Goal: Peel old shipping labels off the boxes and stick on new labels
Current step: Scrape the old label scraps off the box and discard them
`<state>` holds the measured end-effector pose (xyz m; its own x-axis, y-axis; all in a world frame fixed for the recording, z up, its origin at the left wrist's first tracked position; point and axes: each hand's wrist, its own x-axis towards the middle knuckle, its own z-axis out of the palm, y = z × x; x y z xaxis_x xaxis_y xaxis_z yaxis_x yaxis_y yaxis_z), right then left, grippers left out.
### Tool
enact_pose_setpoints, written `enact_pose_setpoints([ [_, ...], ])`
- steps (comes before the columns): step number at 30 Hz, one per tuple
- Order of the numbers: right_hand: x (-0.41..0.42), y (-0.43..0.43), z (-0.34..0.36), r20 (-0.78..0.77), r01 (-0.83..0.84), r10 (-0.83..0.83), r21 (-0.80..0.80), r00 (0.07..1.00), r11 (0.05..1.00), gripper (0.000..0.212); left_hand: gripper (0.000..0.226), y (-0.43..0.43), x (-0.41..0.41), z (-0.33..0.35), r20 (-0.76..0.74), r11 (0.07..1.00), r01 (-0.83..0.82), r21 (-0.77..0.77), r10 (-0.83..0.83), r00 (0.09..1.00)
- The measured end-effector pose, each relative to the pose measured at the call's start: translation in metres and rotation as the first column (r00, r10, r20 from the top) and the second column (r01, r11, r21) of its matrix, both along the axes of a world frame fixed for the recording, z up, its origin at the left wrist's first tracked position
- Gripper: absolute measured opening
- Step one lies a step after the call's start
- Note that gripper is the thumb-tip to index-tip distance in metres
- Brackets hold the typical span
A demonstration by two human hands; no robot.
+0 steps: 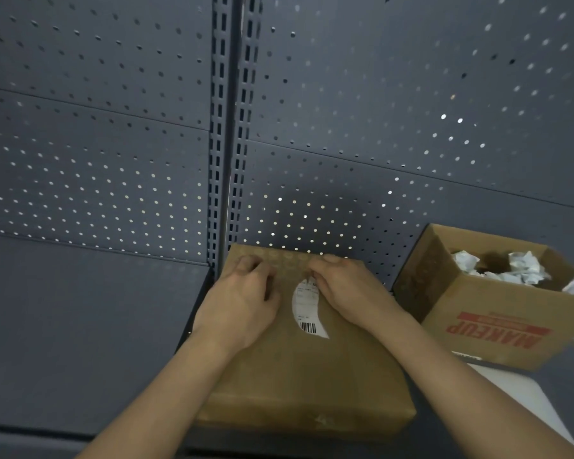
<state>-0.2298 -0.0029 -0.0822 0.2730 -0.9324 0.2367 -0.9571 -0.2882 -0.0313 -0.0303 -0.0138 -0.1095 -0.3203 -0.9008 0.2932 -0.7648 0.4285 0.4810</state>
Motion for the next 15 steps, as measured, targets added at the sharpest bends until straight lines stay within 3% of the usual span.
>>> enact_pose_setpoints([
  [6, 0.0021, -0.0007, -0.0050, -0.037, 0.026, -0.028, -0.057, 0.999, 0.998, 0.017, 0.032, 0.0012, -0.0004, 0.0014, 0.000, 1.000, -0.002, 0.003, 0.002, 1.000],
  [15, 0.0039, -0.0052, -0.0045, -0.098, 0.021, -0.020, 0.004, 0.995, 1.000, 0.021, 0.031, 0.0007, 0.0005, 0.0016, -0.006, 1.000, -0.004, 0.003, 0.004, 1.000],
])
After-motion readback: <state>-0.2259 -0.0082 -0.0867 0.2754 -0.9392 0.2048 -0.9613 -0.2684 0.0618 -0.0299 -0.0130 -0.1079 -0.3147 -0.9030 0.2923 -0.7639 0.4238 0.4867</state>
